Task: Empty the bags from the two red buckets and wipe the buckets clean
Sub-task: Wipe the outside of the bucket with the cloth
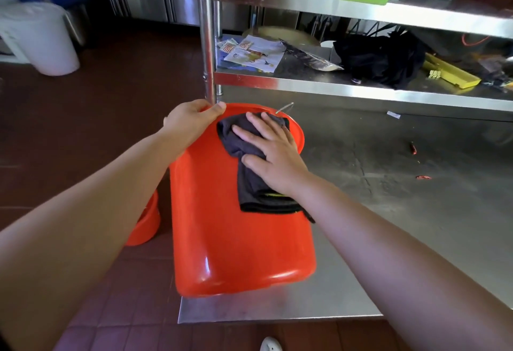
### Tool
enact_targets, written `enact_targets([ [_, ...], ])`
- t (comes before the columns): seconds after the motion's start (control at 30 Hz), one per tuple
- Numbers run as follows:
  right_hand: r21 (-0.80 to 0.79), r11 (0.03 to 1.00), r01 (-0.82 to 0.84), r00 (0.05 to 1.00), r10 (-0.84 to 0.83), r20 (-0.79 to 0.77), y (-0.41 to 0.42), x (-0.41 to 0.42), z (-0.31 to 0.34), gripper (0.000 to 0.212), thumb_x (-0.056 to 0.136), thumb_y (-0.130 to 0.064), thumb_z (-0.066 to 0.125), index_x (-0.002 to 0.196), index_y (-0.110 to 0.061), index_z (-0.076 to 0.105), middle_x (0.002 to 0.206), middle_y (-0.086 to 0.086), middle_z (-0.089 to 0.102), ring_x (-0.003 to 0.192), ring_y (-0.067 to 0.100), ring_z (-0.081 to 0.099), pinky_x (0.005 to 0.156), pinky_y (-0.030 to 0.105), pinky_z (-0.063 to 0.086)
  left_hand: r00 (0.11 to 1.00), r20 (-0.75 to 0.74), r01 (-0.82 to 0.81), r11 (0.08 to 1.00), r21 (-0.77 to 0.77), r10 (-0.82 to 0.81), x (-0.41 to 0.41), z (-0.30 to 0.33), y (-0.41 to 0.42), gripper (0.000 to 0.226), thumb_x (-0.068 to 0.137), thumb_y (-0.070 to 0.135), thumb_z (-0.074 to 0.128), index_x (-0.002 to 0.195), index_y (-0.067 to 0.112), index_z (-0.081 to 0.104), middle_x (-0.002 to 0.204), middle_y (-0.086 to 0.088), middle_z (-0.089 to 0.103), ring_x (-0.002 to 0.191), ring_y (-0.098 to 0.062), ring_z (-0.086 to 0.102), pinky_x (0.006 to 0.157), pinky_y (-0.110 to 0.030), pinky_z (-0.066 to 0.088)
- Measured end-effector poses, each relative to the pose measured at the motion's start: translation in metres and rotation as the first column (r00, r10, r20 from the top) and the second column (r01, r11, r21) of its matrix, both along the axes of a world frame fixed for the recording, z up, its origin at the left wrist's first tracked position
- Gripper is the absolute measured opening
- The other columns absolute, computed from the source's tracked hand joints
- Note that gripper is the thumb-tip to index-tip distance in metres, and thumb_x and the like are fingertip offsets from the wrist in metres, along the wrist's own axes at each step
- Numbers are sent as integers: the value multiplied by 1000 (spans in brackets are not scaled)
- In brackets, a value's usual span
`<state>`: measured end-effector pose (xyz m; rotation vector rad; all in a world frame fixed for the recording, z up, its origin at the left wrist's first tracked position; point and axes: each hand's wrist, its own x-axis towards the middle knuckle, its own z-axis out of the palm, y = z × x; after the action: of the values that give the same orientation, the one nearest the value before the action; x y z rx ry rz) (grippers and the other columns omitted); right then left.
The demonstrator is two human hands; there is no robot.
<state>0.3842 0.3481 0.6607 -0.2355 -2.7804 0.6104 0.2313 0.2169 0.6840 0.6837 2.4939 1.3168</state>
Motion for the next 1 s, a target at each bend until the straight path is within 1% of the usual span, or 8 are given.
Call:
enact_targets([
  [0.07,6,1000,-23,1000,23,-7,1,-4,-1,56,83,-44,43,138,-46,39,157,-15,16,146,8,1,117,47,4,1000,9,-24,999,22,24,-1,-1,-2,54,68,74,45,82,26,63,95,-5,66,105,-29,59,101,-49,41],
  [0.17,32,999,-20,999,21,-26,-10,8,-3,57,82,-44,43,139,-45,39,158,-14,15,147,11,0,117,48,3,999,28,-35,998,54,33,-1,-5,-6,60,70,73,47,86,19,65,78,0,61,84,-25,58,90,-43,46],
  [0.3,44,995,-91,994,94,-56,-32,53,-13,58,81,-40,50,138,-41,43,157,-10,20,147,13,3,116,51,6,994,114,-14,985,171,-6,-3,-13,-17,44,82,60,56,83,17,65,74,-6,58,70,-20,51,66,-36,43],
  [0.37,37,990,-135,989,137,-61,-43,79,-22,60,80,-38,55,138,-40,43,157,-9,21,147,15,4,115,54,9,990,136,-6,978,211,-23,-5,-17,-23,37,87,53,57,78,19,64,69,-1,54,66,-17,48,63,-31,38],
  [0.5,55,979,-196,977,200,-77,-54,112,-36,60,83,-39,55,142,-38,40,158,-7,19,148,21,5,113,59,13,984,174,-14,965,261,-33,-10,-23,-31,30,88,50,57,75,25,66,59,12,59,53,-4,55,53,-23,42],
  [0.67,92,967,-236,966,244,-85,-48,102,-34,60,81,-41,53,140,-38,42,158,-10,17,147,20,6,114,57,9,965,244,12,948,319,-94,-19,-26,-32,28,90,48,56,73,29,68,54,13,62,45,0,57,39,-15,42],
  [0.9,112,984,-138,988,144,-51,2,26,-1,59,79,-38,57,137,-38,47,155,-9,25,146,16,11,115,53,8,924,334,44,917,397,-189,-26,-31,-15,29,90,42,58,69,25,68,55,8,62,45,-6,57,41,-15,42],
  [1.0,152,979,-136,991,135,17,27,6,16,55,82,-36,56,136,-39,47,155,-10,25,146,13,12,116,49,6,907,387,-7,913,408,-166,-27,-45,-12,27,88,44,58,74,24,69,69,1,66,59,-13,62,53,-22,48],
])
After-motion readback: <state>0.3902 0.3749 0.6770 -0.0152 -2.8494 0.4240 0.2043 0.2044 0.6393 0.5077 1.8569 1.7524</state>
